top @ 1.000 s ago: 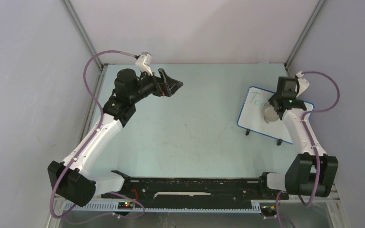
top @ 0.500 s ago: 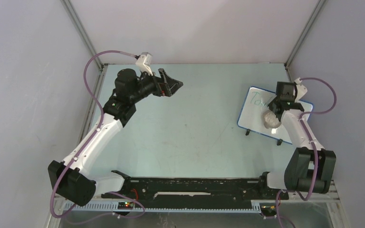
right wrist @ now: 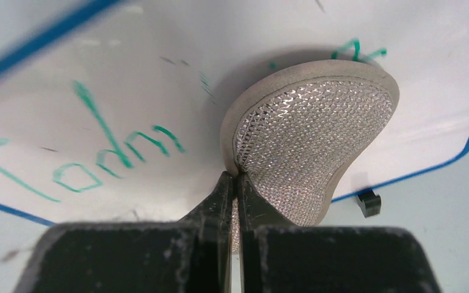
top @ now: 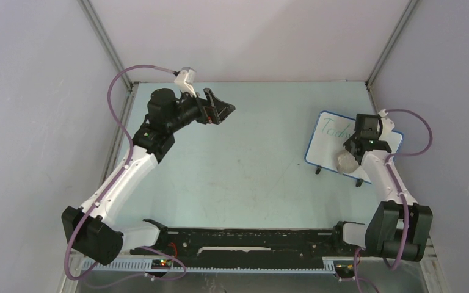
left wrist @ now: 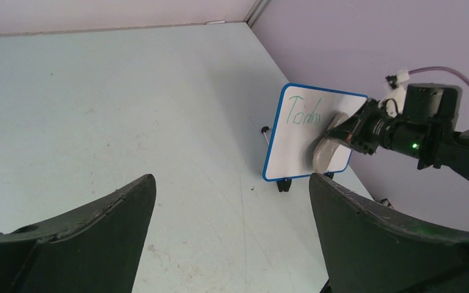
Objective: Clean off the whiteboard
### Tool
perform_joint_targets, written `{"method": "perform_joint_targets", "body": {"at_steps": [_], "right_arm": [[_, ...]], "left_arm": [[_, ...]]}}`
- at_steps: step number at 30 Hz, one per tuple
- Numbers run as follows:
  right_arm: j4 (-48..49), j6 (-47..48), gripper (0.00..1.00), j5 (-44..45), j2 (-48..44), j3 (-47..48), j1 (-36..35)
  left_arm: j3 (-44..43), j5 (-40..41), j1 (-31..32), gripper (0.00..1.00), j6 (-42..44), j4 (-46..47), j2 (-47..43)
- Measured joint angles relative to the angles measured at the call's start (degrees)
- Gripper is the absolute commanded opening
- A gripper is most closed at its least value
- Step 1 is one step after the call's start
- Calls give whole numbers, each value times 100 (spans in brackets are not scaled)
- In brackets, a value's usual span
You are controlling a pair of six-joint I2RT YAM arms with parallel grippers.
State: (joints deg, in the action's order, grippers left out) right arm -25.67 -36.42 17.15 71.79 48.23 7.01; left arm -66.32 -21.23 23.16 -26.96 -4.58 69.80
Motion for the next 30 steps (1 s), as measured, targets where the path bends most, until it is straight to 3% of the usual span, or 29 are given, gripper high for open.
{"method": "perform_joint_targets", "body": {"at_steps": [9, 16, 30], "right_arm": [[-15, 94, 0, 46, 87, 1322, 22], [-15, 98, 0, 61, 573, 1530, 199], [216, 22, 0, 61, 39, -243, 251]], "left_arm": [[0, 0, 0, 98, 0, 0, 0], [0, 0, 0, 98, 2, 2, 0], [0, -4, 0, 98, -2, 2, 0]]}}
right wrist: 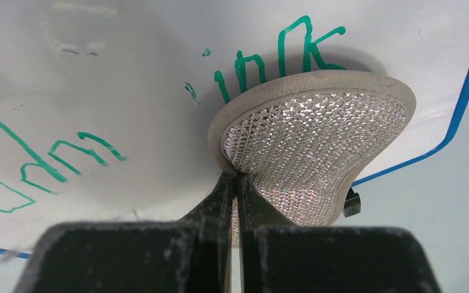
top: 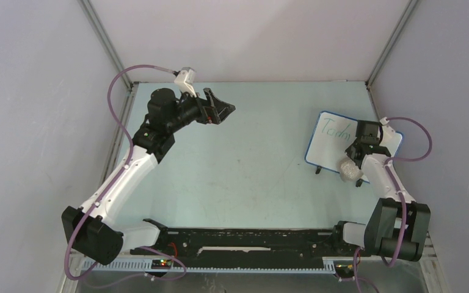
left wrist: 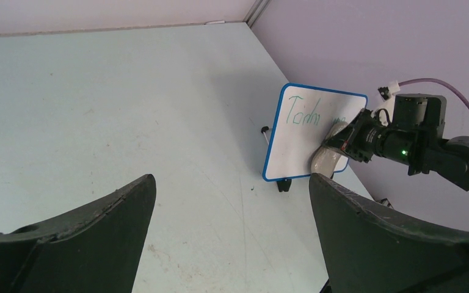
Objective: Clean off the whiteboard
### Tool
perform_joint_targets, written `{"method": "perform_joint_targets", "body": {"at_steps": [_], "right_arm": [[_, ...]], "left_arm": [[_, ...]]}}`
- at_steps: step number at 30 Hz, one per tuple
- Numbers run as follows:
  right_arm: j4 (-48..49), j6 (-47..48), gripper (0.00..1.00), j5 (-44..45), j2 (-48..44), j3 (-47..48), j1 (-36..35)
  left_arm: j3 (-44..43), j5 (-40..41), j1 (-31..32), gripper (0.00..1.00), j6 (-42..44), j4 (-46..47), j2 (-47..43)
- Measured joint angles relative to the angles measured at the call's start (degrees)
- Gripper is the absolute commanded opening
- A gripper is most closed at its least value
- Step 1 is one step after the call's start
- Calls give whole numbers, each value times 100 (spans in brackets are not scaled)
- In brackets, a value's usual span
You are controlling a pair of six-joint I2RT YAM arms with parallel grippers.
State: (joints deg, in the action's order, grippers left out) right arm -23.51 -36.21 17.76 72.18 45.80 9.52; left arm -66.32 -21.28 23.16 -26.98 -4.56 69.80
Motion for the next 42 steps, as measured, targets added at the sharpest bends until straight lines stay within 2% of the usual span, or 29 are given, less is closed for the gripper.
{"method": "perform_joint_targets", "body": {"at_steps": [7, 16, 20, 27, 35, 42], "right_arm": [[-234, 28, 0, -63, -286, 61, 11], [-339, 79, 0, -37, -48, 1676, 26], [-227, 81, 0, -39, 271, 1910, 57], [-323, 76, 0, 7, 717, 1694, 149], [-155, 63, 0, 33, 76, 295, 264], [-442, 133, 0, -2, -308, 160, 372]], "left_arm": [[0, 0, 0, 98, 0, 0, 0], [0, 0, 0, 98, 0, 2, 0], [0, -2, 0, 98, 0, 2, 0], [0, -2, 0, 98, 0, 0, 0], [0, -11, 0, 98, -2, 4, 0], [0, -17, 0, 98, -4, 17, 0]]}}
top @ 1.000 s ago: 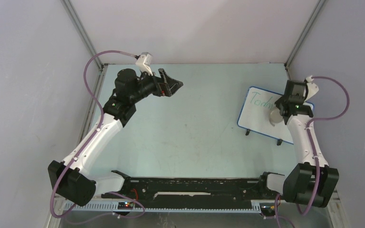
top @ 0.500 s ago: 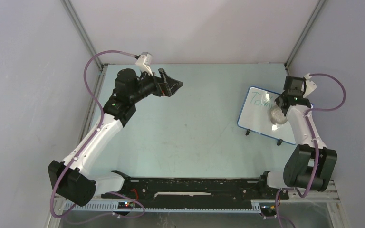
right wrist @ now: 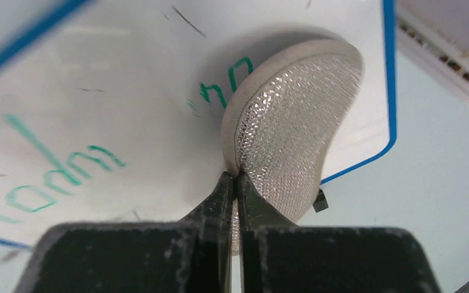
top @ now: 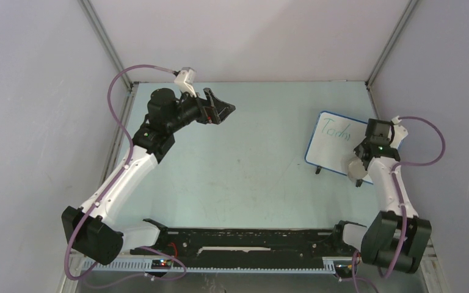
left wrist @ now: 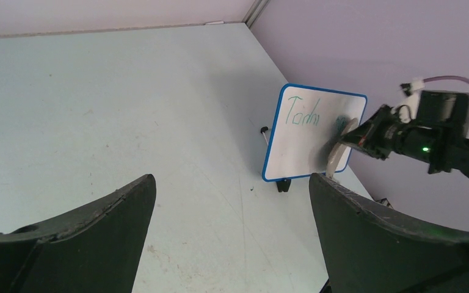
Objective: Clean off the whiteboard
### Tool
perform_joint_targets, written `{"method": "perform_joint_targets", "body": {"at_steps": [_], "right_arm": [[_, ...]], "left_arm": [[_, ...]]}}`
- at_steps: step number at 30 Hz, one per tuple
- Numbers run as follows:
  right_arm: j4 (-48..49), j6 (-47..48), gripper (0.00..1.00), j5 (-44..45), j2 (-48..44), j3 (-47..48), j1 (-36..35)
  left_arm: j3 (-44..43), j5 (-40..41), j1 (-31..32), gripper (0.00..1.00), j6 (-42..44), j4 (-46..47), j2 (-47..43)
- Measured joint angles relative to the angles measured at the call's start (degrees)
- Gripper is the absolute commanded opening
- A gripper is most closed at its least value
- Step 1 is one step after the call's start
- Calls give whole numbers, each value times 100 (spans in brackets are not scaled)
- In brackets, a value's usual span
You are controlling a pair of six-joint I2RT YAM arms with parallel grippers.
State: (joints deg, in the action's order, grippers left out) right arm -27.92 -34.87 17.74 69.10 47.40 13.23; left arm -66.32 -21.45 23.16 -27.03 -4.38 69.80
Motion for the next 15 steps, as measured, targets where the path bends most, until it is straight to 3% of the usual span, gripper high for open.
{"method": "perform_joint_targets", "body": {"at_steps": [6, 15], "right_arm": [[-68, 160, 0, 157, -476, 772, 70], [13, 166, 0, -61, 468, 1832, 101]], "left_arm": [[0, 0, 0, 98, 2, 2, 0], [0, 2, 0, 98, 2, 0, 0]]}}
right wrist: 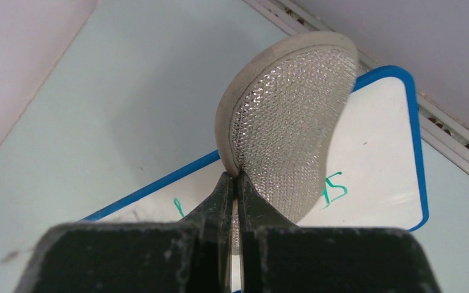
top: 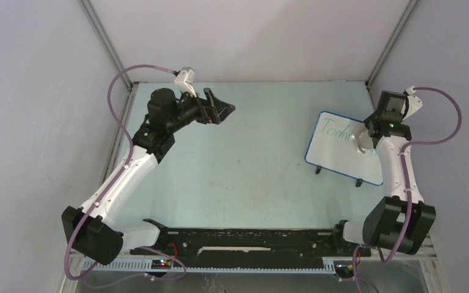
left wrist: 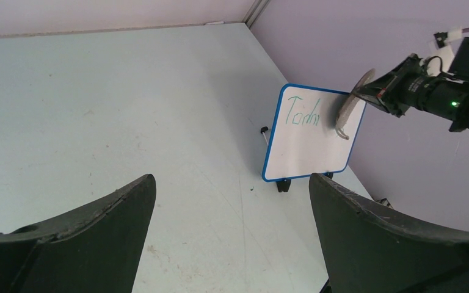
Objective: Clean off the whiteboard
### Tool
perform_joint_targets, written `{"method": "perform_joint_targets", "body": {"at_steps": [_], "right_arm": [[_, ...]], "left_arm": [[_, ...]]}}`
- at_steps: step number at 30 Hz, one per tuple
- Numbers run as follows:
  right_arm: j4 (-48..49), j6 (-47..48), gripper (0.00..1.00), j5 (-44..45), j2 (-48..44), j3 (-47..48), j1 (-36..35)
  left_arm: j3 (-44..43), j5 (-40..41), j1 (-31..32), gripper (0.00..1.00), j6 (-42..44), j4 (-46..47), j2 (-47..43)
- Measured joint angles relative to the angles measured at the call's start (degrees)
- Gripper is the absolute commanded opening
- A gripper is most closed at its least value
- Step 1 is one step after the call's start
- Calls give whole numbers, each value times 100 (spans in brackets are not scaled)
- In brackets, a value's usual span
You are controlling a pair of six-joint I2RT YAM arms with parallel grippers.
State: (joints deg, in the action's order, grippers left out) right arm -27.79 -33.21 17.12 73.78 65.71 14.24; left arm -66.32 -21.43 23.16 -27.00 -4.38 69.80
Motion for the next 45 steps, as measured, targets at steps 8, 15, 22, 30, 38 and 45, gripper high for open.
{"method": "perform_joint_targets", "body": {"at_steps": [8, 15, 22, 30, 38, 45], "right_arm": [[-94, -63, 0, -44, 529, -111, 2], [240, -111, 0, -42, 109, -1399, 31], [92, -79, 0, -46, -407, -2114, 146], [-214, 201, 0, 68, -1224, -1377, 264], [-238, 262, 0, 24, -448, -452, 490], [-348, 94, 0, -238, 243, -35, 485]], "left_arm": [[2, 0, 0, 98, 0, 0, 0], [0, -2, 0, 98, -2, 2, -2], [2, 0, 17, 98, -4, 2, -2], [2, -24, 229, 98, -39, 4, -4], [144, -125, 422, 98, -212, 83, 50], [144, -103, 813, 98, -197, 66, 168]]}}
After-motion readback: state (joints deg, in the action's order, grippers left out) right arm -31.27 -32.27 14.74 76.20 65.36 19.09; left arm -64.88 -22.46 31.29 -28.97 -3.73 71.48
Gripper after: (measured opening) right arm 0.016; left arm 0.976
